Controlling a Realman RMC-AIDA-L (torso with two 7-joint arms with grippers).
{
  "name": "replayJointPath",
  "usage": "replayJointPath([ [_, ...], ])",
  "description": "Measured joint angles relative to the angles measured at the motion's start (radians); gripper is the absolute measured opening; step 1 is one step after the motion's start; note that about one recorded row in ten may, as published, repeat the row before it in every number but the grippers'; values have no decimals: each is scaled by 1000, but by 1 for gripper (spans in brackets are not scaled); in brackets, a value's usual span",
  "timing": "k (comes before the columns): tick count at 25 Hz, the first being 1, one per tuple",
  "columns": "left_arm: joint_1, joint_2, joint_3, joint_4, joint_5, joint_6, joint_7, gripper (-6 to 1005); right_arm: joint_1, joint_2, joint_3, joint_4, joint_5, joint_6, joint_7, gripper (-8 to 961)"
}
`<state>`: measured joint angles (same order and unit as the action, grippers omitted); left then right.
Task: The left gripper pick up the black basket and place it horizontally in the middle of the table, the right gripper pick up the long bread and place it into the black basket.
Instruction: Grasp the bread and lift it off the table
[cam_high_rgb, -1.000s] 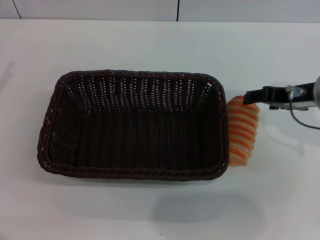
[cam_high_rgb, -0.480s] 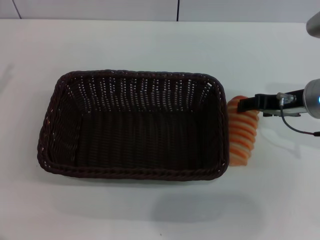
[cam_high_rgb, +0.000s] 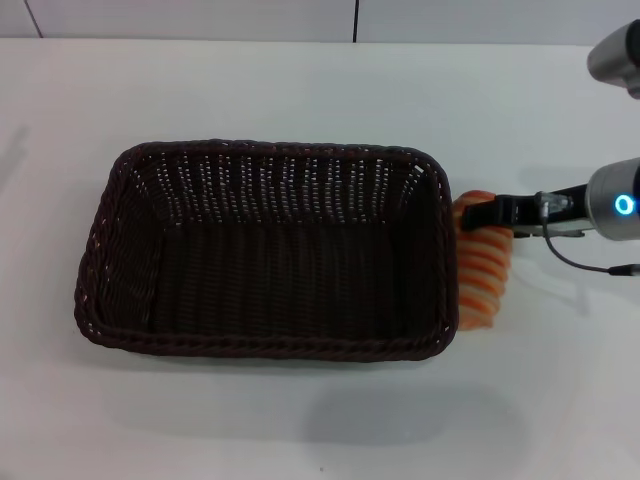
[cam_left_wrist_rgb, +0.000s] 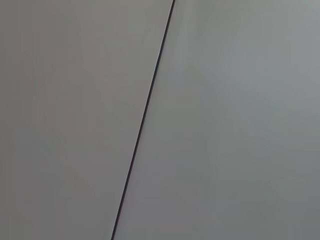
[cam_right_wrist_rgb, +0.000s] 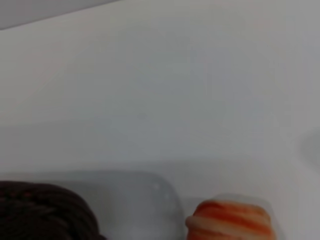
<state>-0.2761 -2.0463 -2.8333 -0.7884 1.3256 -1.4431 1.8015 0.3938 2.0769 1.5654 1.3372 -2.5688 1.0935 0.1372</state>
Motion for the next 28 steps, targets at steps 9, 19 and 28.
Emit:
replayJointPath([
  [9,-1,0,0,0,-4,0,1,744,28,0,-7,-33,17,-13,0,663],
  [19,-2,0,0,0,-4,-3,1,743,29,0,-6,-16,18,-15,-10,657],
  [28,-2,-4,0,0,-4,-5,-1,742,-8,-5,43,71,-17,-29,-11,515],
])
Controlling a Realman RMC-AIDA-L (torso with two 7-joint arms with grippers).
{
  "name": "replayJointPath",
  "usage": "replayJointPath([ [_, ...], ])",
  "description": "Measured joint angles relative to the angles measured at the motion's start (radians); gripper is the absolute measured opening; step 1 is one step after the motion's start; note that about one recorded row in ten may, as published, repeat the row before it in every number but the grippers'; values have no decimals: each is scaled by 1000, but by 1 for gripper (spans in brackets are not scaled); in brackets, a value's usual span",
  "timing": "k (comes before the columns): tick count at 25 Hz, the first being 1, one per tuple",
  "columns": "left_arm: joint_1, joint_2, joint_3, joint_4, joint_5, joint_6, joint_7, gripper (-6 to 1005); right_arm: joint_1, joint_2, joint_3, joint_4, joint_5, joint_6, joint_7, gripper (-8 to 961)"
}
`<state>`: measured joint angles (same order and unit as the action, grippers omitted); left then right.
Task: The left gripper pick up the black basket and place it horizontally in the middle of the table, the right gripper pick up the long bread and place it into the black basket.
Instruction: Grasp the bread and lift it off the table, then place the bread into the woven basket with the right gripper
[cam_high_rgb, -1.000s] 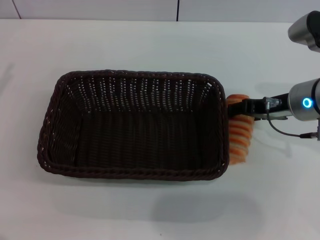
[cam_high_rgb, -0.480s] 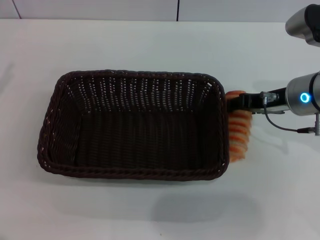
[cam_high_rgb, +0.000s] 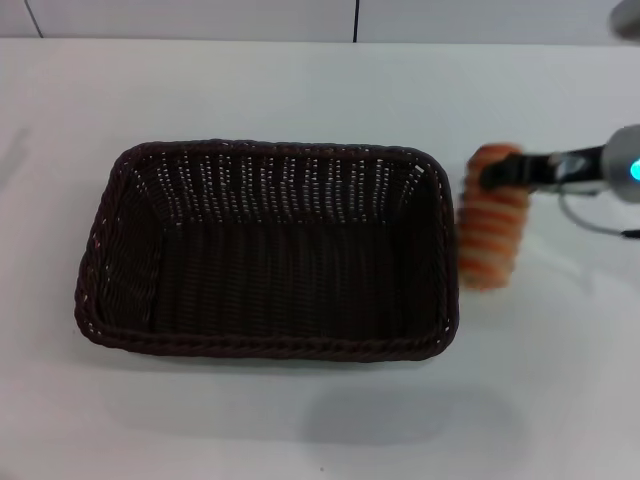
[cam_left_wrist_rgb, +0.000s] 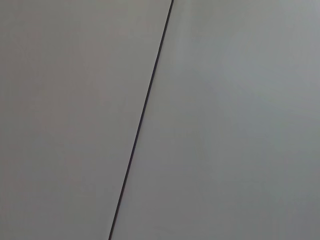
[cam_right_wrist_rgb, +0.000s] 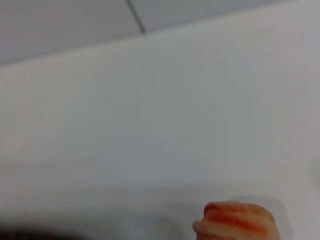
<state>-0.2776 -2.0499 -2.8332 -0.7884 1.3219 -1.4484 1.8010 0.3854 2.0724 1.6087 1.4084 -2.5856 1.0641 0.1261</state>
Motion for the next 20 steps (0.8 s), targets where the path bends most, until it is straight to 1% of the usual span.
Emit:
replayJointPath([
  [3,0,-1,0,0,0,0,-5,742,-38,1,50,120,-62,-4,0,487],
  [5,0,-2,0,-1,0,0,-9,742,-64,2,62,200,-86,-17,0,467],
  [8,0,-2,0,-2,0,0,-17,742,-103,2,62,322,-102,-43,-11,443],
  [9,0,-1,0,-2,0,0,-21,742,-128,3,47,404,-101,-58,-37,436],
  [10,0,-1,0,-2,0,1,-23,742,-128,3,47,404,-101,-58,-37,429],
  [11,0,-1,0,-1,0,3,-26,742,-140,4,35,440,-98,-65,-50,422],
  [12,0,-1,0,-1,0,3,-26,742,-161,5,-10,519,-93,-83,-70,415],
  [13,0,0,0,-1,0,5,-30,742,-161,5,-10,519,-93,-83,-70,410],
  [14,1,2,-1,-1,0,7,-38,742,-171,5,-45,563,-92,-94,-77,406],
  [16,2,3,-2,-1,-1,7,-44,741,-183,4,-100,611,-68,-112,-99,396],
  [20,5,6,-3,-8,-6,4,-65,741,-172,4,-185,620,90,-126,-196,377],
])
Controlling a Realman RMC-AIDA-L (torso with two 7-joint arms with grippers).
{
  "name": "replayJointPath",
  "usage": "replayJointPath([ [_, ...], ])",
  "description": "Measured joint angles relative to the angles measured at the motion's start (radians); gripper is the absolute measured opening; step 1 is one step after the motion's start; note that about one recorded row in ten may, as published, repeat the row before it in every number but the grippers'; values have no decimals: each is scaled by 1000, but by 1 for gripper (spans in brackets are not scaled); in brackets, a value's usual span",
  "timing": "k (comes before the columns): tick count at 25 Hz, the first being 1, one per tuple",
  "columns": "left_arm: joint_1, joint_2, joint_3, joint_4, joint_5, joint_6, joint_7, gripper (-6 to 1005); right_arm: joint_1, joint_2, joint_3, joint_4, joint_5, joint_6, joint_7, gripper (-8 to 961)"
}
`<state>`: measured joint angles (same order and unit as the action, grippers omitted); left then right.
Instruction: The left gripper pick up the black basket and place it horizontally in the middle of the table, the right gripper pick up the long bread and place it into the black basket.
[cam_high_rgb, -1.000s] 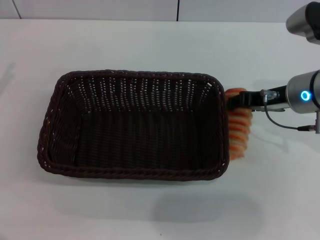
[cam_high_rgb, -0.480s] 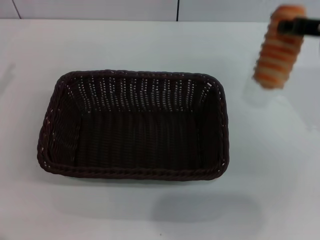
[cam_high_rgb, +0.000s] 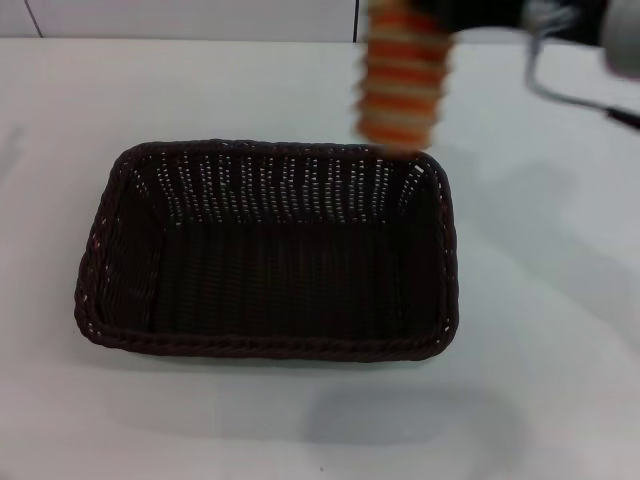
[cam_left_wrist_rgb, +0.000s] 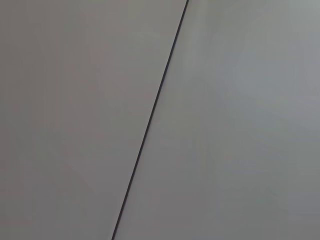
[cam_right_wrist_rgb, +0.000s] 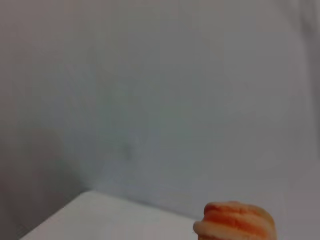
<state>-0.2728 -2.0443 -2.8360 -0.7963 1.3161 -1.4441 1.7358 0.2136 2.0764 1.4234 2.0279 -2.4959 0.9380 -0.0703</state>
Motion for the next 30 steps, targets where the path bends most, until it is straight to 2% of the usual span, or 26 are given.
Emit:
replayJointPath([
  [5,9,3,0,-1,-23,-5,-7,741,42,0,-78,-38,9,10,-22,320],
  [9,19,3,0,3,-43,-8,-3,741,114,-3,-75,-119,72,60,-29,334],
  [11,23,2,0,4,-47,-13,-2,740,120,-2,-75,-121,73,65,-30,341],
  [12,25,2,0,4,-50,-15,-2,740,123,-2,-74,-119,73,68,-31,387],
  [16,31,3,0,4,-55,-20,-2,740,123,-2,-70,-108,75,71,-32,569],
  [25,40,3,0,4,-64,-33,-5,741,103,-1,-68,-87,37,58,-54,599],
  [28,45,0,0,4,-71,-38,-6,741,58,2,-70,-95,-24,-51,-114,599],
  [29,46,-1,0,4,-72,-38,-7,741,13,2,-78,-120,-33,-194,-188,599],
  [30,46,-2,0,4,-74,-38,-10,741,13,2,-78,-120,-33,-194,-188,599],
])
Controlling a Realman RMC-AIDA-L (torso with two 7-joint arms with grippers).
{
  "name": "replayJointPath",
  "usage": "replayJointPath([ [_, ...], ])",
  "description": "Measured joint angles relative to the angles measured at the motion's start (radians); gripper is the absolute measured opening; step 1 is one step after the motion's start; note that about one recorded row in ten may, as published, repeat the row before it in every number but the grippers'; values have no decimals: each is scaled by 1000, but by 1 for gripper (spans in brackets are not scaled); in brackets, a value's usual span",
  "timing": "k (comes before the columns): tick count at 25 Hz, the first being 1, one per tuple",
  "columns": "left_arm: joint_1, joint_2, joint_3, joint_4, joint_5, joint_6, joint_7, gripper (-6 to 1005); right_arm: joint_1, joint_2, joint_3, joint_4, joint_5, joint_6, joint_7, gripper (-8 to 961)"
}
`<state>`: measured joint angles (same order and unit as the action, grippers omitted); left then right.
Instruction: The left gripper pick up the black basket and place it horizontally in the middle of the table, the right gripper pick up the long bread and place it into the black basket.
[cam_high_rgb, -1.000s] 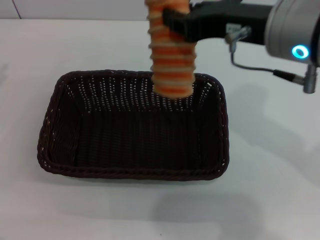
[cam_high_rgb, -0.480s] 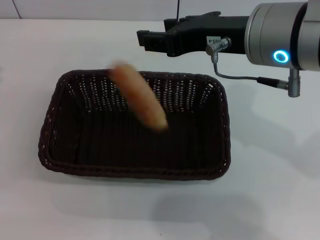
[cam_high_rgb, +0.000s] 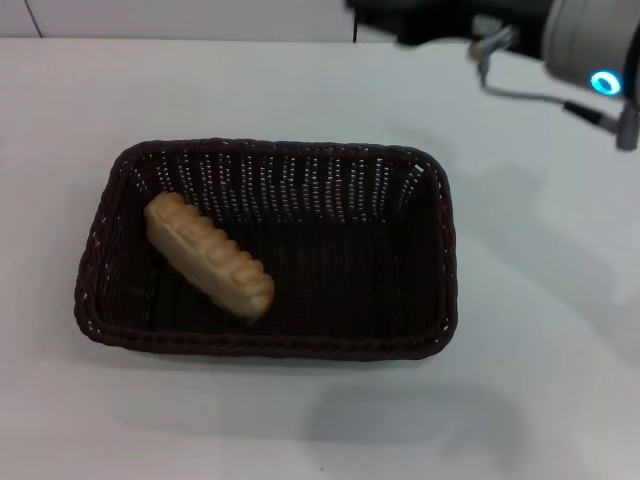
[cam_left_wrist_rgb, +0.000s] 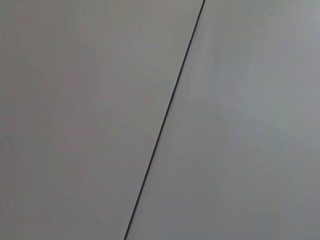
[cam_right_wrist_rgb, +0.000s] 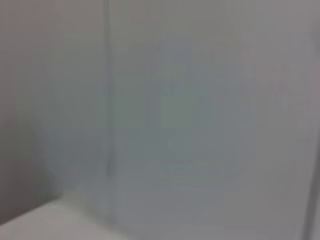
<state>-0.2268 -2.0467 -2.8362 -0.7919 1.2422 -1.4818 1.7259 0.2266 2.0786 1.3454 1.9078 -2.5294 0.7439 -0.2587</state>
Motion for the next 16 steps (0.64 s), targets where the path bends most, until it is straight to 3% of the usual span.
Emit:
replayJointPath([
  [3,0,-2,0,3,-1,0,-5,741,-85,-1,-7,-38,-1,-237,-111,599],
  [4,-2,-5,2,19,-1,1,-4,741,-143,-1,-21,-79,-1,-418,-179,599],
  [5,-2,-5,2,19,-1,1,-4,740,-143,-1,-21,-79,-1,-418,-179,599],
  [8,-9,-7,8,70,-1,-15,43,740,-199,-1,-65,-192,0,-730,-253,599],
  [9,-10,-8,10,84,-1,-29,71,740,-209,-1,-101,-287,-1,-898,-281,599],
  [10,-11,-11,14,92,0,-40,98,740,-209,-1,-101,-287,-1,-898,-281,599],
  [13,-12,-14,21,119,0,-48,148,740,-203,-1,-160,-461,-1,-1187,-296,599],
  [14,-12,-14,20,130,0,-47,162,740,-187,0,-207,-605,0,-1409,-297,599],
  [15,-12,-14,17,143,0,-45,181,740,-187,0,-207,-605,0,-1409,-297,599],
  [16,-13,-14,13,159,0,-42,207,740,-174,2,-223,-673,2,-1511,-297,599],
])
